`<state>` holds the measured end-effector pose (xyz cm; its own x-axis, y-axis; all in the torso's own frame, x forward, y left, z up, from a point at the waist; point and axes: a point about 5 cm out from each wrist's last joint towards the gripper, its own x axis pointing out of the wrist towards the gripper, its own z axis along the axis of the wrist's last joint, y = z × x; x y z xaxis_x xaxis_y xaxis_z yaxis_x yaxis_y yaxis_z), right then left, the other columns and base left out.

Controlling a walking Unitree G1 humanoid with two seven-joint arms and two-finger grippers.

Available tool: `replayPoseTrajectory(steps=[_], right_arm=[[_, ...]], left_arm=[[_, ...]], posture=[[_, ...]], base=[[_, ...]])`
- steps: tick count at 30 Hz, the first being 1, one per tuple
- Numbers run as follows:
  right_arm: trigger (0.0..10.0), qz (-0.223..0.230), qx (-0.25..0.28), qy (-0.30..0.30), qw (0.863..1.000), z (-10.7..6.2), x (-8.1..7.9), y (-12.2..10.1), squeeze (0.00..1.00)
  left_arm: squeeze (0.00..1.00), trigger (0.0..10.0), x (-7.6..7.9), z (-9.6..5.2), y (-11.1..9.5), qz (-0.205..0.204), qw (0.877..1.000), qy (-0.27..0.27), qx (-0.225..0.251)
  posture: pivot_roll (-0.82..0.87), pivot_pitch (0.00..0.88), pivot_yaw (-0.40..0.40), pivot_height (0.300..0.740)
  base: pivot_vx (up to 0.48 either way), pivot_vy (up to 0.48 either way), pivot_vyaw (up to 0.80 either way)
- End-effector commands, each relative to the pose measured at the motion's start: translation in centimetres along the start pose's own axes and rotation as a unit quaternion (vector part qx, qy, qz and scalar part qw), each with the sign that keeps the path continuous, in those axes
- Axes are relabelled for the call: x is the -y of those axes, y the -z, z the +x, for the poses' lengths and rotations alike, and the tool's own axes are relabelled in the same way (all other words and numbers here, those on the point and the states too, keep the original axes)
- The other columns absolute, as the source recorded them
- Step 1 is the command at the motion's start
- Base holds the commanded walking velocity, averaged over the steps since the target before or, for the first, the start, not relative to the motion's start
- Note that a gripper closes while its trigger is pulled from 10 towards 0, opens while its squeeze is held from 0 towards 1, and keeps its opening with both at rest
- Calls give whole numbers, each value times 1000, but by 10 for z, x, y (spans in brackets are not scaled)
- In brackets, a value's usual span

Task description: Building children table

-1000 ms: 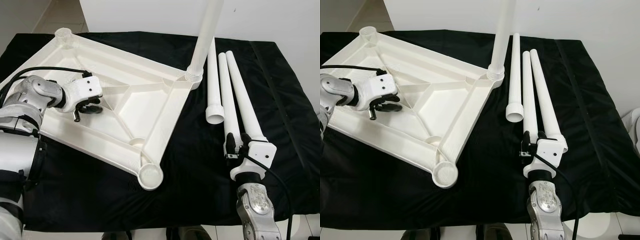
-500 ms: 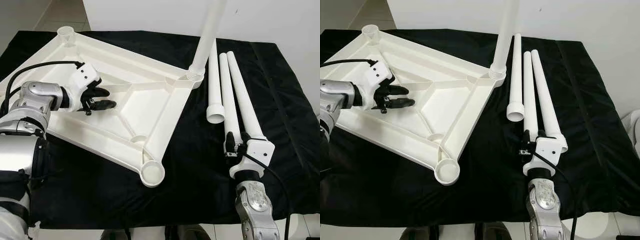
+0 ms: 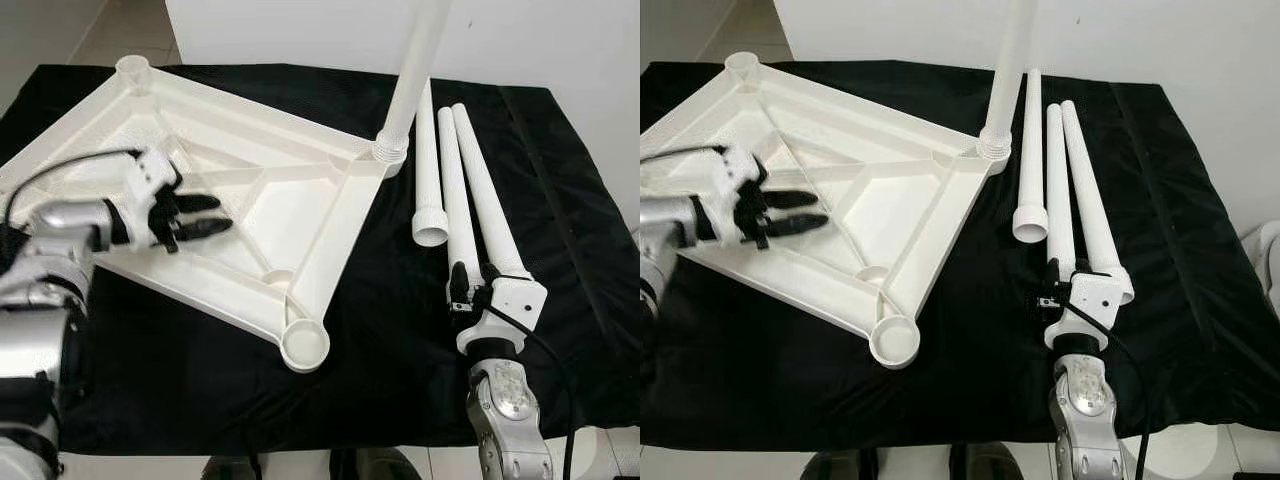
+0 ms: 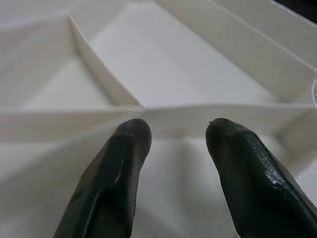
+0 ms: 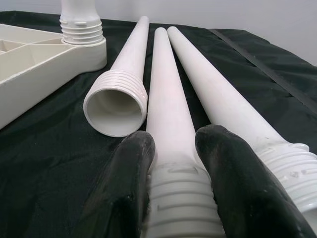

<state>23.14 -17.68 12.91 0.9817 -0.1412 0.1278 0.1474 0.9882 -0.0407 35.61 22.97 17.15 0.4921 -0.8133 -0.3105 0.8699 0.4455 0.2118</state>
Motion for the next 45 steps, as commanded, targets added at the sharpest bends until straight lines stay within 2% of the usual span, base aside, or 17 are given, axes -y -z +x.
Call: replayPoseTrajectory(steps=[1, 2, 6, 7, 8, 13, 18, 24, 31, 32, 36, 39, 41, 45], right_arm=[[10000, -2, -56, -1, 998, -5, 0, 21, 0], [10000, -2, -55, -2, 999, -4, 1, 21, 0], [10000, -2, -53, -1, 999, -3, 1, 20, 0], [10000, -3, -52, -1, 999, -2, 2, 21, 0], [10000, -3, -51, 0, 999, -2, 3, 21, 0], [10000, -5, -51, -6, 999, -1, 2, 22, 0], [10000, -5, -49, -9, 999, 2, 1, 21, 0], [10000, -6, -49, -10, 999, 3, 1, 22, 0], [10000, -7, -47, -11, 999, 5, 1, 22, 0], [10000, -7, -46, -11, 999, 5, 1, 22, 0], [10000, -7, -46, -11, 999, 5, 2, 22, 0], [10000, -10, -46, -12, 999, 6, 3, 22, 0], [10000, -10, -46, -12, 999, 6, 3, 22, 0], [10000, -10, -45, -12, 999, 7, 3, 22, 0]], left_arm=[[0, 10000, 7, 2, 1, 4, 998, 59, -2], [1000, 10000, 9, 2, 3, -10, 998, 65, 1], [1000, 10000, 13, 1, 7, -7, 998, 67, 7], [953, 10000, 15, 0, 8, -5, 997, 74, 15], [0, 10000, 16, -2, 7, 0, 997, 72, 24], [0, 10000, 17, -11, 3, -24, 993, 110, 46], [0, 10000, 21, -15, 4, -15, 991, 130, 40], [0, 10000, 27, -15, 6, -9, 988, 147, 38], [0, 10000, 42, -10, 6, -2, 983, 179, 32], [0, 10000, 45, -10, 10, 9, 983, 184, 17], [0, 10000, 48, -9, 13, 19, 982, 188, 8], [0, 10000, 51, -7, 26, 50, 981, 180, -47], [0, 10000, 51, -7, 26, 50, 981, 180, -47], [0, 10000, 44, -6, 28, 73, 983, 144, -89]], posture=[[7, 119, 5, 740], [10, 116, 5, 740], [8, 112, 4, 740], [10, 109, 0, 740], [16, 106, -8, 740], [21, 104, -10, 740], [25, 101, -14, 740], [26, 99, -17, 740], [23, 94, -17, 740], [24, 93, -17, 740], [23, 93, -18, 740], [23, 88, -20, 740], [23, 88, -20, 740], [22, 85, -23, 740]], base=[[0, 0, 0], [0, 0, 0], [0, 0, 0], [0, 0, 0], [0, 0, 0], [0, 0, 0], [0, 0, 0], [0, 0, 0], [0, 0, 0], [0, 0, 0], [0, 0, 0], [0, 0, 0], [0, 0, 0], [0, 0, 0]])
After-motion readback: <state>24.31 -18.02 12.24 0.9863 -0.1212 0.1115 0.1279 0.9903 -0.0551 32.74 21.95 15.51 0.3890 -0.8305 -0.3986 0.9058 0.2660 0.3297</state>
